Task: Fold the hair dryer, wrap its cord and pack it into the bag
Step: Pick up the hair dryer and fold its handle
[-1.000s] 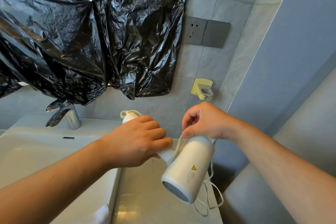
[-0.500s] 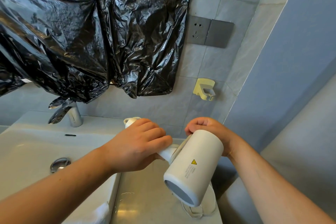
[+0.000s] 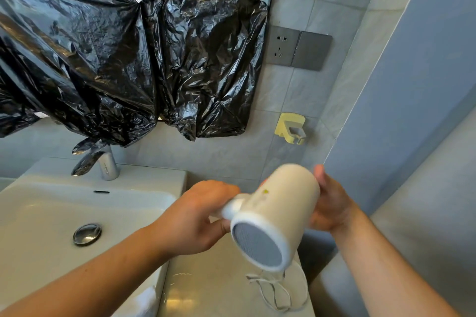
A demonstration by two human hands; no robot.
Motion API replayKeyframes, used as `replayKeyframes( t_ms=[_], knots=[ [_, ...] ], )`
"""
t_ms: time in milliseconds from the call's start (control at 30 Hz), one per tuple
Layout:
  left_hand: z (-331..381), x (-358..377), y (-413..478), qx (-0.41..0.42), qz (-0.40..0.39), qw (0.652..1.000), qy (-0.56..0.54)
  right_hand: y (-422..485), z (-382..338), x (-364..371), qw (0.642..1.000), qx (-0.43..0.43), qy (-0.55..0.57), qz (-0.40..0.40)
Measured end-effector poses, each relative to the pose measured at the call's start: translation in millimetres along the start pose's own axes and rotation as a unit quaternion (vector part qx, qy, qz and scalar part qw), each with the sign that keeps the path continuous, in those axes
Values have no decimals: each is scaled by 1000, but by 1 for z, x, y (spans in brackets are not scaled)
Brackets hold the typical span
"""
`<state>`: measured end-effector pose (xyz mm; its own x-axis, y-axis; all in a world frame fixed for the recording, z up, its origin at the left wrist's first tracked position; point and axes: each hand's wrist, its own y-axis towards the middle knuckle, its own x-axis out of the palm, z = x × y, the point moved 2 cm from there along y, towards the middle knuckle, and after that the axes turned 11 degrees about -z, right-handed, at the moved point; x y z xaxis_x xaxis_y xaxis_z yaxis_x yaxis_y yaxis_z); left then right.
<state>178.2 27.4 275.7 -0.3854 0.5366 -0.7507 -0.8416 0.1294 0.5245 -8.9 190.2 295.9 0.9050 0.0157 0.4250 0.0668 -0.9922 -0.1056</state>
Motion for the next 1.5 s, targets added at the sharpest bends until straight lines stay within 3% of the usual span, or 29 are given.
replayKeyframes(
  t_ms=[133, 333, 433, 500, 567, 667, 733, 767, 900, 1067, 1200, 1367, 1500],
  knots=[
    [-12, -2, 3, -77, 8, 995, -62, 10, 13, 6, 994, -49, 61, 77],
    [-26, 5, -3, -162, -32, 985, -59, 22, 16, 25, 978, -51, -8, 201],
    [-33, 3, -6, -205, -80, 975, -35, 23, 12, 33, 974, -40, -99, 201],
    [-27, -7, -7, -262, -8, 955, -141, 23, 7, 38, 960, -29, -173, 216],
    [-12, -11, -4, -248, 32, 939, -238, 27, 3, 46, 937, -34, -233, 258],
    [14, 3, 10, -233, -34, 965, -117, 39, 2, 56, 906, -65, -288, 304],
    [15, 5, 13, -289, 36, 957, -11, 44, 2, 62, 895, -73, -309, 312],
    [13, 5, 14, -304, 75, 949, -27, 45, 2, 65, 901, -86, -298, 302],
    [0, 3, 11, -355, 222, 879, -226, 48, 7, 74, 927, -135, -225, 269],
    [-8, 7, 15, -307, 335, 772, -445, 56, 25, 85, 928, -130, -201, 287],
    [-12, 7, 13, -285, 360, 711, -532, 54, 27, 83, 930, -134, -155, 304],
    [-9, 8, 12, -276, 344, 671, -596, 53, 26, 82, 931, -127, -184, 289],
    [-4, 11, 14, -280, 317, 601, -678, 53, 19, 74, 929, -113, -196, 294]
  ],
)
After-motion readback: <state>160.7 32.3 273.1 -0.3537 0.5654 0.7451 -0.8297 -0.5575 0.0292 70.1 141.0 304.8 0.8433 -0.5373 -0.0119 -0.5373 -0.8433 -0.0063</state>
